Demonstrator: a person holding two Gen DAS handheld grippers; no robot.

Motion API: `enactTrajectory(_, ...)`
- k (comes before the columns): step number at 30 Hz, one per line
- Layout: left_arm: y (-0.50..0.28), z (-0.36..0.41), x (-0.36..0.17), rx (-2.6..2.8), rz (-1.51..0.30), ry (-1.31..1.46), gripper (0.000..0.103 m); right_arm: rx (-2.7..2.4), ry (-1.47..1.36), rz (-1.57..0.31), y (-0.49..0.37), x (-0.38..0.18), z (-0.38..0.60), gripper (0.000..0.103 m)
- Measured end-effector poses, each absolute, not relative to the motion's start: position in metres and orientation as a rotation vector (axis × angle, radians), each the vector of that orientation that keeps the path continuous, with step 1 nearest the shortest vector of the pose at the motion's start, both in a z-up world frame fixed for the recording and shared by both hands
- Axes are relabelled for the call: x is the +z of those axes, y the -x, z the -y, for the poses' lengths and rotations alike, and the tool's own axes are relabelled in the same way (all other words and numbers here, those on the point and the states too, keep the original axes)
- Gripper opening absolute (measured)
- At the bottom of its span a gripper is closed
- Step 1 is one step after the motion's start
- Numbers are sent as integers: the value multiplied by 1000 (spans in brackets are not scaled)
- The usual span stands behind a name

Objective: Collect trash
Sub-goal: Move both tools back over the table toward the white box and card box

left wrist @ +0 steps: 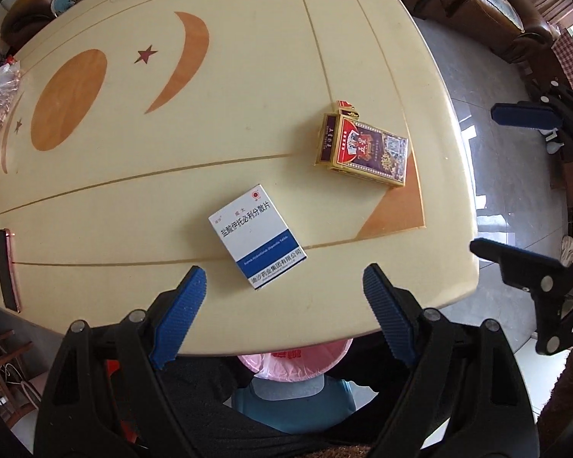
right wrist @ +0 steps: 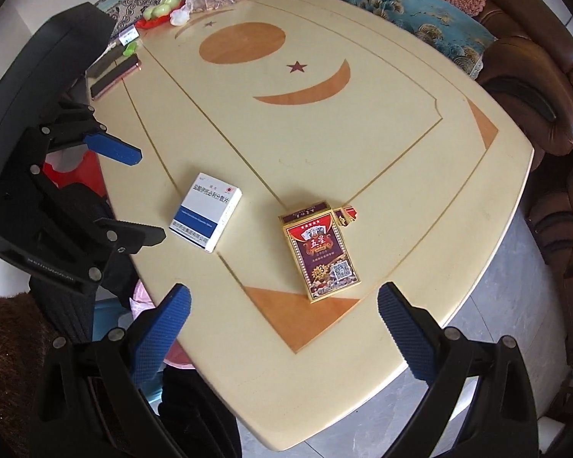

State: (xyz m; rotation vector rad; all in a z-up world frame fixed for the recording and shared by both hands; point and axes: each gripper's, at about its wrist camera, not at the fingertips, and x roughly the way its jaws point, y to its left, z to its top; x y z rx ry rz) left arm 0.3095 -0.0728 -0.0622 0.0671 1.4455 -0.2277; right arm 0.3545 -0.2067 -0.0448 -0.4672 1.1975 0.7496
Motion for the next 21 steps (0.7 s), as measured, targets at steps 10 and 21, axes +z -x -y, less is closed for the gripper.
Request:
enactTrajectory(10, -335, 70, -120, -197, -1532, -30, 82, 778, 537, -1278, -382, -106, 184, 96)
enactTrajectory(21, -354, 67, -160, -186, -1600, 6, 83, 749, 612, -1338, -405, -158, 175, 96)
